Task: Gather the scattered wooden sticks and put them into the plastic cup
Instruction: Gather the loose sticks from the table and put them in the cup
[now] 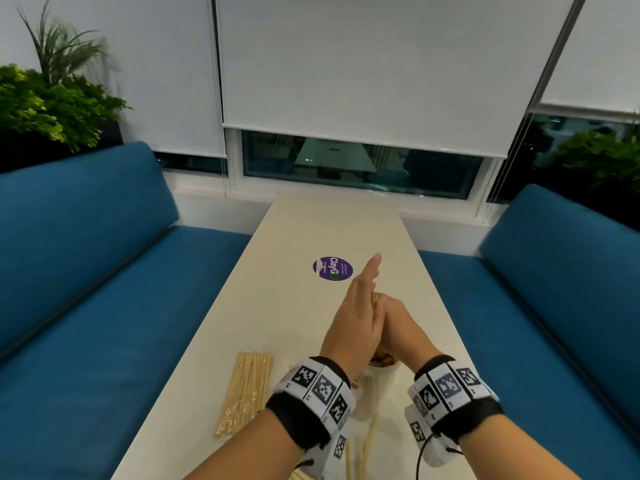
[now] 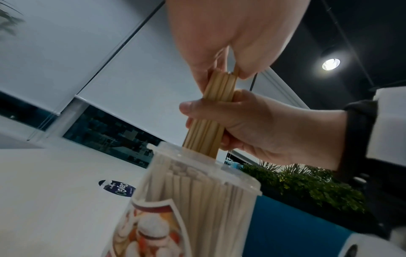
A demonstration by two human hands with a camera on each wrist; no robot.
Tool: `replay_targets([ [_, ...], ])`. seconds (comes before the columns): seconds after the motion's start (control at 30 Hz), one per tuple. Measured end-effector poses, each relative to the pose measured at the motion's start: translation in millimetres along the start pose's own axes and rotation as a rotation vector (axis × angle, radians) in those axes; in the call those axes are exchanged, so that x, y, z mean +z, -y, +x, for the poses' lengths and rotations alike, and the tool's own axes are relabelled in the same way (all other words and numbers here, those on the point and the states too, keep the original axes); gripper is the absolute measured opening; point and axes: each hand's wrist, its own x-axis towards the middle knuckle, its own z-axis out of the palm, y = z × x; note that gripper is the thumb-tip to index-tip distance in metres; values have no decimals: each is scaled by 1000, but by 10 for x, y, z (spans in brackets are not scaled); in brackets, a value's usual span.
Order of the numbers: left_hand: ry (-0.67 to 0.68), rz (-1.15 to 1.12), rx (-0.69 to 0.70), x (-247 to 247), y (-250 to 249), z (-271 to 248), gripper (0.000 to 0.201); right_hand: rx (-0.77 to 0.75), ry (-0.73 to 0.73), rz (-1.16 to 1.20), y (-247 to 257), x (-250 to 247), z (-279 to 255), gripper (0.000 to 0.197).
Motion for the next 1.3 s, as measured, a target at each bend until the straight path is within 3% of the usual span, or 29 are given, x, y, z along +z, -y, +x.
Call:
replay_targets([
  [0.13, 99, 102, -48, 61, 129, 18, 46, 89, 91, -76, -35, 180, -28, 11],
  [0.23, 226, 303, -123, 117, 298, 10, 42, 177, 16, -89, -122, 240, -71, 21],
  [0.33, 292, 345, -106, 164, 380, -44, 43, 229, 17, -37, -157, 185, -206, 39],
  [0.5, 587, 474, -203, 227, 389, -61, 57, 292, 51, 163, -180, 203, -479, 70],
  [0.57, 639, 460, -234, 215, 379, -60, 59, 294, 49, 268, -158, 220, -586, 77],
  [0.7, 525, 324, -261, 53, 349, -149, 58, 308, -72, 388, -112, 261, -838, 80],
  [0.83, 360, 250, -288, -334, 365, -444, 48, 511, -276, 499, -140, 405, -1171, 46],
  [0.93, 335, 210, -469, -647, 482, -804, 36, 728, -133, 519, -164, 597, -1394, 32],
  [1.1, 404, 343, -753, -871, 787, -1473, 40, 785, 355, 236, 0, 969, -1534, 69],
  [1.17, 457, 427, -832, -857, 854, -1678, 46, 752, 422, 147, 152, 1054, -1510, 74],
  [1.3, 532, 501, -876, -737, 826, -1852, 45, 619, 401, 83, 410, 1231, -1445, 74],
])
